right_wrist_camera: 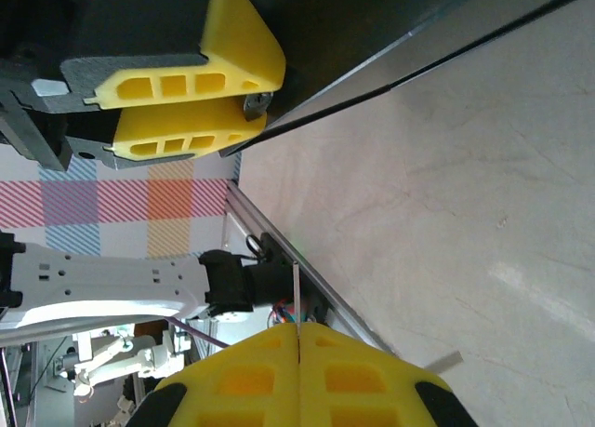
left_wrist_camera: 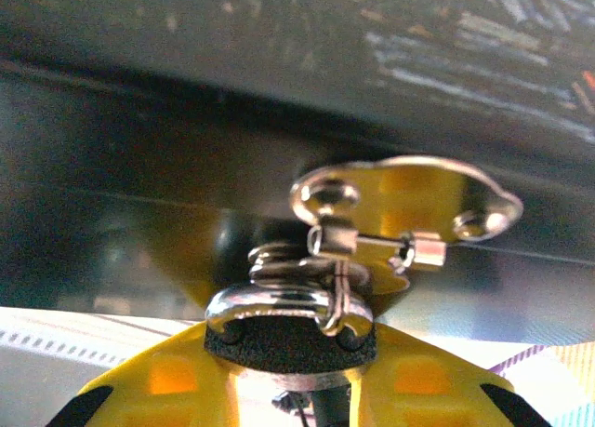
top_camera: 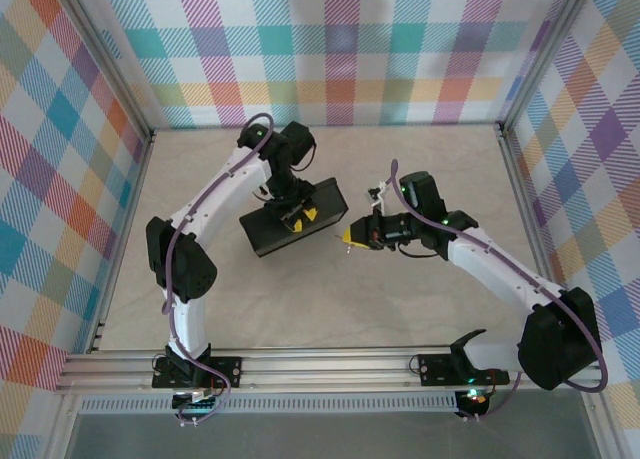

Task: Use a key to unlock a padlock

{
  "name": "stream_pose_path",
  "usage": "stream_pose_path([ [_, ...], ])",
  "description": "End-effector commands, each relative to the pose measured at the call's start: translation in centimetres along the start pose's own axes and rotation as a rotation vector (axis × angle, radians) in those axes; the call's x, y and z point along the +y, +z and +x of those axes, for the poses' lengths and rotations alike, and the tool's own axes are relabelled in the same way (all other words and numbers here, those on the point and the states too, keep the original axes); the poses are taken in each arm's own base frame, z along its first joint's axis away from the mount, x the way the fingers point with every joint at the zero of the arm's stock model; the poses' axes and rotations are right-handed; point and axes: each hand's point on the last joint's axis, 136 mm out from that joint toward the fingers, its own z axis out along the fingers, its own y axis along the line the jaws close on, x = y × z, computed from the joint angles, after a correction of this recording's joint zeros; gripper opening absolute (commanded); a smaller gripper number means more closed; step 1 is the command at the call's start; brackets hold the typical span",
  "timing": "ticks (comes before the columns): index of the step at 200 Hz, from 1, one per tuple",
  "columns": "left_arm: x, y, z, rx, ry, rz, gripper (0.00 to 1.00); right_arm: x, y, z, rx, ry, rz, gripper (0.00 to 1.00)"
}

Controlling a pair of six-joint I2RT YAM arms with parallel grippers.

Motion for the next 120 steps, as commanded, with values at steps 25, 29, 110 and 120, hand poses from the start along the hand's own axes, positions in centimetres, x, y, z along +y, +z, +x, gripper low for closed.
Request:
stream_pose_path([
  [25,0.9,-1.1,2.0,0.102,-0.043,0.05,0.0,0.6,0.1,0.7,0.07,0.0,-0.009,0.0],
  [29,0.8,-1.3,1.8,0.103,-0.043,0.057,0.0,0.6,0.2,0.6,0.072,0.0,-0.011,0.0],
  [110,-0.2,-2.6,-2.3,0.11,0.025,0.09,0.54,1.1,0.6,-0.5,0.063,0.007,-0.019,0.0],
  [120,-0.6,-2.7,-2.6,0.104,0.04,0.105,0.57,1.1,0.6,-0.6,0.063,0.009,-0.019,0.0],
])
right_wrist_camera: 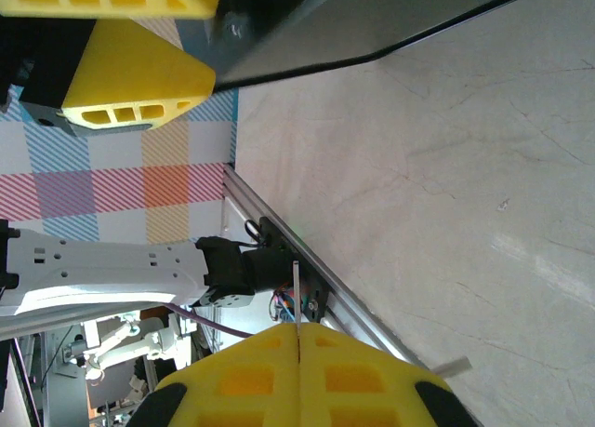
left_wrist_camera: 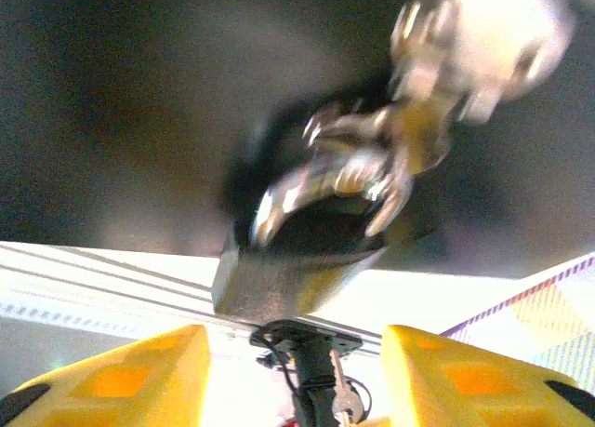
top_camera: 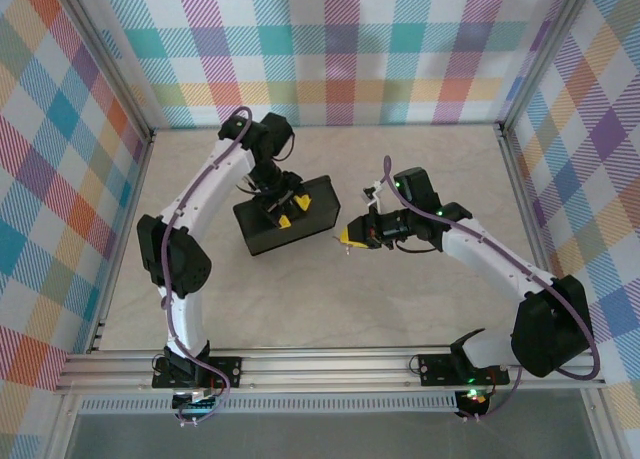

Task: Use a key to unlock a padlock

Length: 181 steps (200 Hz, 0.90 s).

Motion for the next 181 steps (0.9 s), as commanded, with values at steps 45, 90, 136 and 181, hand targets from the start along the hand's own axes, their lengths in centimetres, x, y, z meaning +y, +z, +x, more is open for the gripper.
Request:
stream_pose_path([
  [45,-1.8,-2.6,-2.8,-0.095,0.168,0.078,0.6,1.4,-0.1,-0.9,0.0,-0.026,-0.022,0.0],
  [90,-2.7,-5.0,-4.8,-0.263,0.533,0.031,0.6,2.3,-0.3,-1.7,-0.011,-0.059,-0.019,0.0],
  [136,-0.8,-8.4,-11.0,-0.635,0.72,-0.248,0.65,2.2,-0.5,-2.1,-0.032,-0.101,0.008,0.0],
  [181,-2.9,-4.5,-10.1,-0.513,0.655,-0.067,0.65,2.9,-0.8,-3.2,-0.076,-0.123,0.011,0.0],
])
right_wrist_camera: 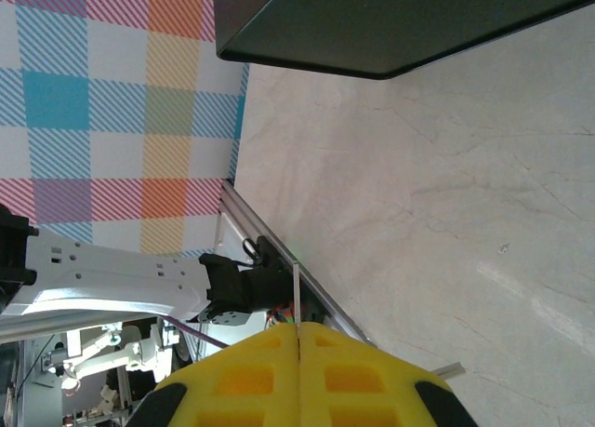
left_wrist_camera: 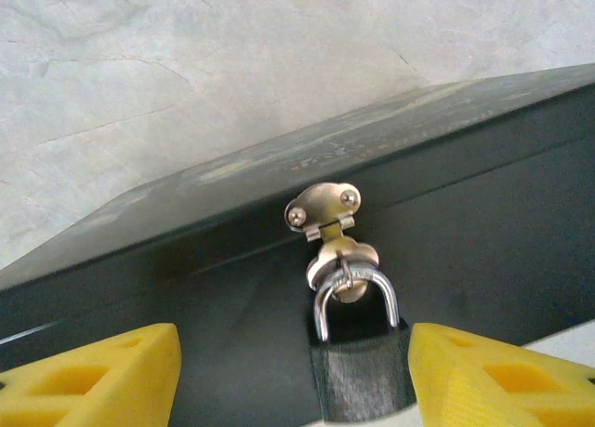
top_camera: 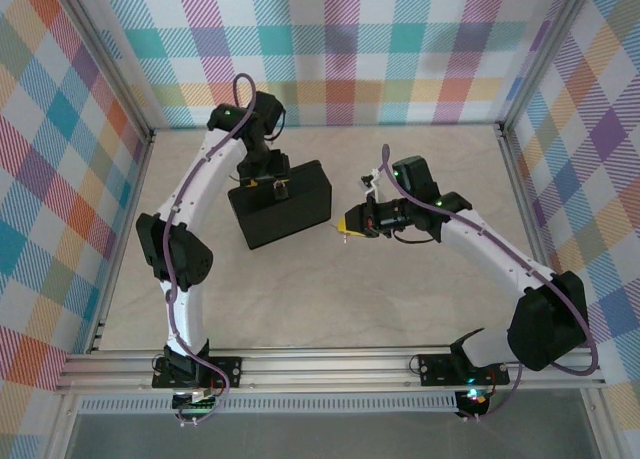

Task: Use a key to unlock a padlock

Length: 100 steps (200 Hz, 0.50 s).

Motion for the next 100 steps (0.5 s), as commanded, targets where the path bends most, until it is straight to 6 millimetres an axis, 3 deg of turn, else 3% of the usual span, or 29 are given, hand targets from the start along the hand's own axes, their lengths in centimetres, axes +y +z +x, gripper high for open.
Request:
stream_pose_path([
  [1,-0.9,-0.2,-0.7,-0.043,-0.035,0.07,0.65,1.2,-0.3,-1.2,-0.037,-0.049,-0.004,0.0],
  [21,-1.7,0.1,-0.4,-0.034,-0.069,0.117,0.65,1.3,0.5,-1.5,-0.041,-0.026,-0.037,0.0],
  [46,-1.3,0.7,0.4,-0.002,-0.085,0.093,0.64,0.9,1.2,-1.5,-0.05,-0.018,-0.029,0.0],
  [100,-4.3,0.7,3.1,0.091,-0.196,0.228,0.62,0.3,1.0,-1.3,-0.065,-0.016,-0.005,0.0],
])
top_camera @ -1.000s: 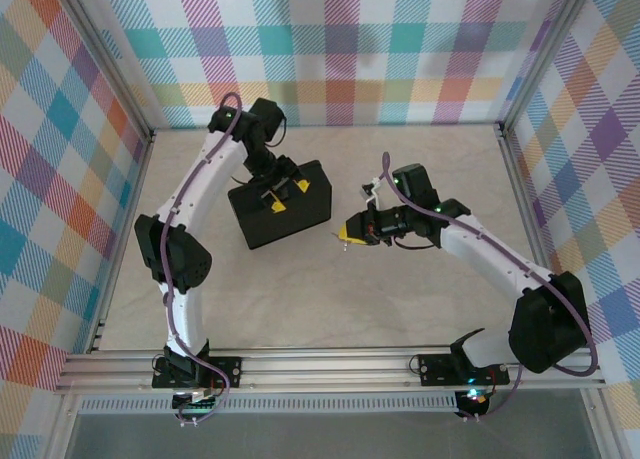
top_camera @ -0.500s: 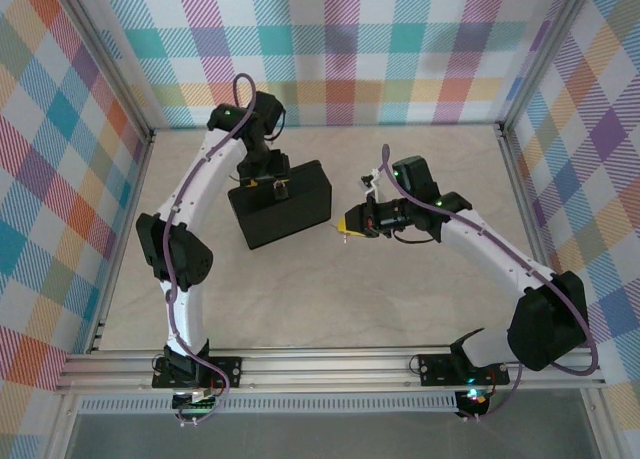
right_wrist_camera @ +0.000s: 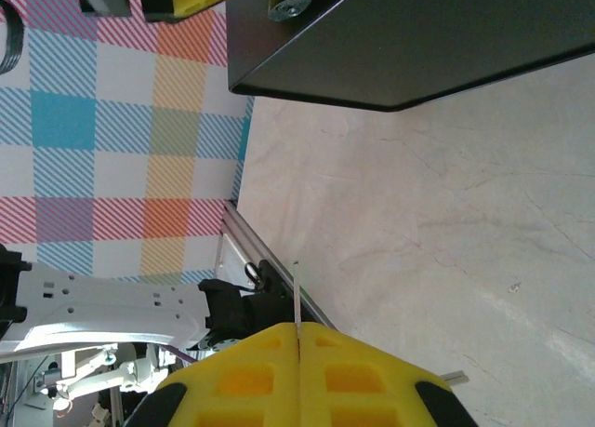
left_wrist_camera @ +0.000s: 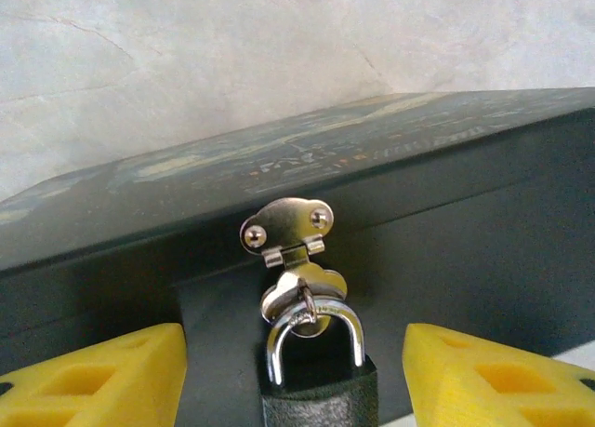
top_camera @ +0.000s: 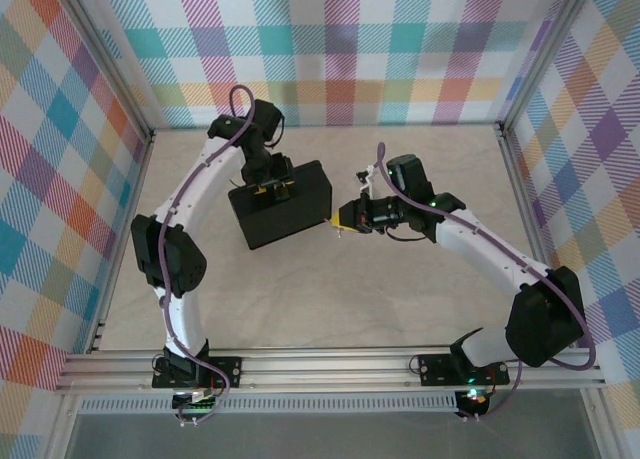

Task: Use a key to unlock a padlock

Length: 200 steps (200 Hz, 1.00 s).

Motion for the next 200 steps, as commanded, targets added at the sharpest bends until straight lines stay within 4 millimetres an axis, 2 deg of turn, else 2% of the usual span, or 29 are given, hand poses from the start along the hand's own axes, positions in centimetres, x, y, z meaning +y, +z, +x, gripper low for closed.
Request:
stream_pose_path([
  [1,-2.2,-0.2,2.4,0.077,-0.066,0.098,0.62,-0.1,0.0,0.1,-0.014,-0.004,0.003,0.0],
  [47,-4.8,0.2,5.0,0.129,-0.084,0.139,0.63,-0.9,0.0,0.9,-0.009,0.0,0.016,0.0],
  [96,-7.9,1.2,7.7,0.173,-0.197,0.195,0.63,-2.0,-0.7,1.7,-0.013,0.014,0.04,0.0],
  [124,-9.7,0.6,8.8,0.175,-0.227,0.214,0.64,-3.0,-1.8,1.7,-0.033,0.037,0.052,0.0],
  [158,-11.3,-1.6,8.5,0.156,-0.232,0.276,0.64,-3.1,-2.2,1.4,-0.037,0.032,0.039,0.0],
  [200,-9.8,-4.2,5.8,0.034,-0.084,0.234,0.63,-2.8,-2.6,1.1,-0.047,0.048,-0.011,0.0],
])
